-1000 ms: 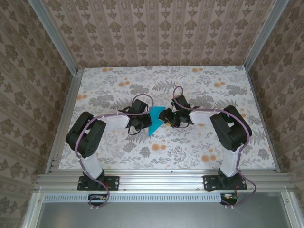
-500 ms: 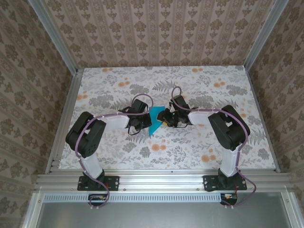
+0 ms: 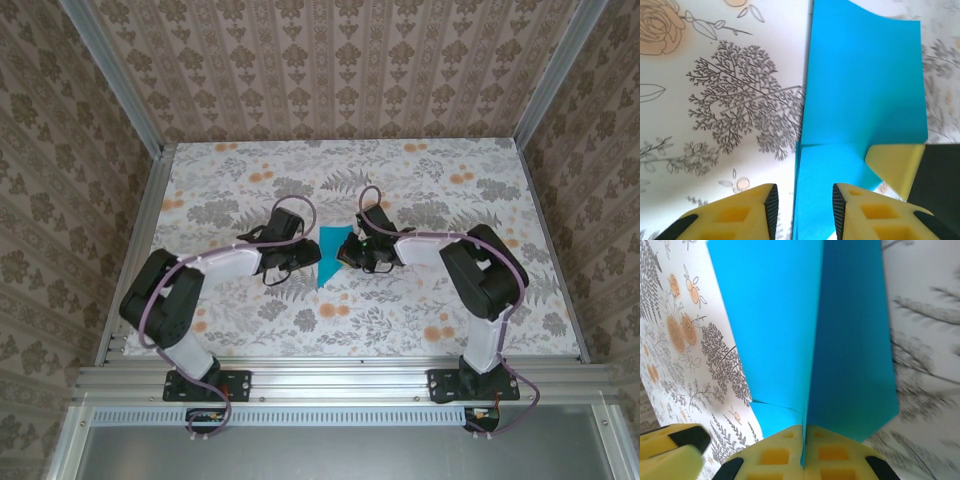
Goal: Fold a paper plane with a square sheet of paper (pick it up from the middle)
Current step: Fourth fold the wing at the center of the table.
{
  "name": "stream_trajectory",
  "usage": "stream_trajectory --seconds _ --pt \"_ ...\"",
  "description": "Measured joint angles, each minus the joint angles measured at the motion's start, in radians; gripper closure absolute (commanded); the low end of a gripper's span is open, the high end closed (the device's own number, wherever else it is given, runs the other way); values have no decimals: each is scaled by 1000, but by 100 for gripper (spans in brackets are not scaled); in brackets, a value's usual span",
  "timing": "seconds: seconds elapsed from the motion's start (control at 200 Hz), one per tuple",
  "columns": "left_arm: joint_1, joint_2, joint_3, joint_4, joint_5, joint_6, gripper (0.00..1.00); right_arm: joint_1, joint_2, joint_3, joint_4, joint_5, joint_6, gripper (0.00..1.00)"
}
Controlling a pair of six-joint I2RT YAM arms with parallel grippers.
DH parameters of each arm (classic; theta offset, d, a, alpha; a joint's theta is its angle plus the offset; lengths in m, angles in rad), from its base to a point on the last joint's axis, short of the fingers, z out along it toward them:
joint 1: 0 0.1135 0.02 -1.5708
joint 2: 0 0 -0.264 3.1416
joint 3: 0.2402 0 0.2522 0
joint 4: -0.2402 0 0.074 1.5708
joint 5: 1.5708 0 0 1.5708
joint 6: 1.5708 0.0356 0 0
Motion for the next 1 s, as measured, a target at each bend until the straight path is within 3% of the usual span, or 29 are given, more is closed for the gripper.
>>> stream_trajectory --seconds 0.155,0.35,0.52,0.71,1.0 --pt "-46 -96 -86 61 -8 31 29 7 -108 -42 -70 103 31 100" --pt "-110 -109 -131 138 1 105 9 17 -236 -117 -161 245 111 100" --pt "-160 -105 -130 201 4 189 14 18 -308 -146 -214 335 173 100" --pt "-188 -106 -124 204 -37 246 22 18 -322 -131 -196 325 169 100" --pt "-187 -108 -125 230 -80 253 33 18 -178 -8 -174 249 133 98"
